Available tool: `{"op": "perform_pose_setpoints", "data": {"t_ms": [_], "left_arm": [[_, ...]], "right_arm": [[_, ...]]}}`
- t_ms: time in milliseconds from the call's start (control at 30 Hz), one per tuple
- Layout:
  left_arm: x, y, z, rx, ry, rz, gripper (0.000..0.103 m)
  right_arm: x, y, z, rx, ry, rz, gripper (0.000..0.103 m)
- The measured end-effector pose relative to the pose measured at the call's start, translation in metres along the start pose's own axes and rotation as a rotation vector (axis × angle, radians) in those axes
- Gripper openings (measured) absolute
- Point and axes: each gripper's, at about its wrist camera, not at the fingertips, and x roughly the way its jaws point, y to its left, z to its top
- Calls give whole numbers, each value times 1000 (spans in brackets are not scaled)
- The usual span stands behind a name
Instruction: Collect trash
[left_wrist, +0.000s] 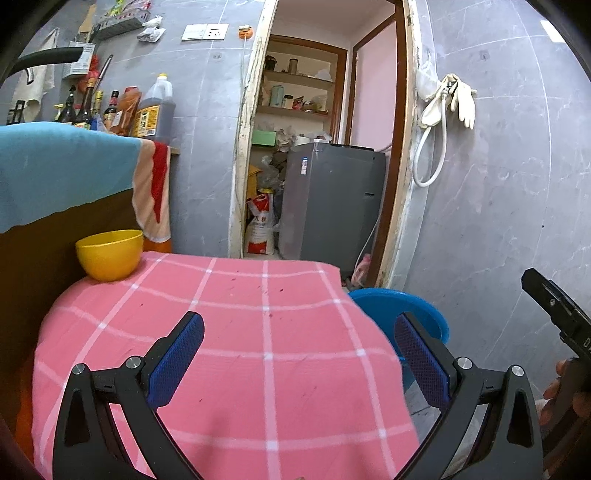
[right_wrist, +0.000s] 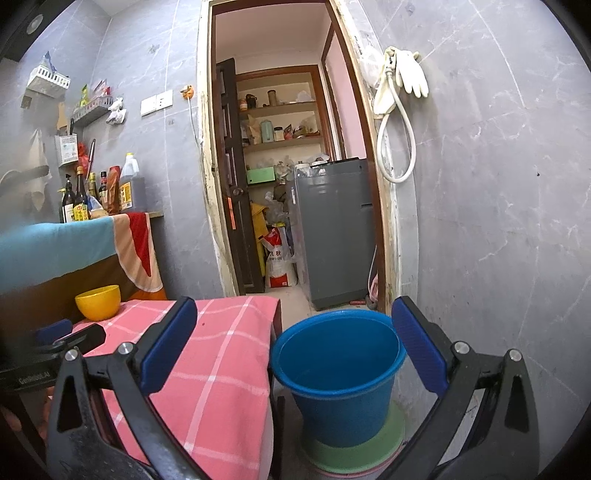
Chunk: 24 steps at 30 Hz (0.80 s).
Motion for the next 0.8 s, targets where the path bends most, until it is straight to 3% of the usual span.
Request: {"op": "perform_pose_setpoints", "data": {"t_ms": [800], "left_arm": [[-62,18,-52,-17,-40,130,101]], "right_arm": [[-53,39,-45,-67,-35,-10,103]]}}
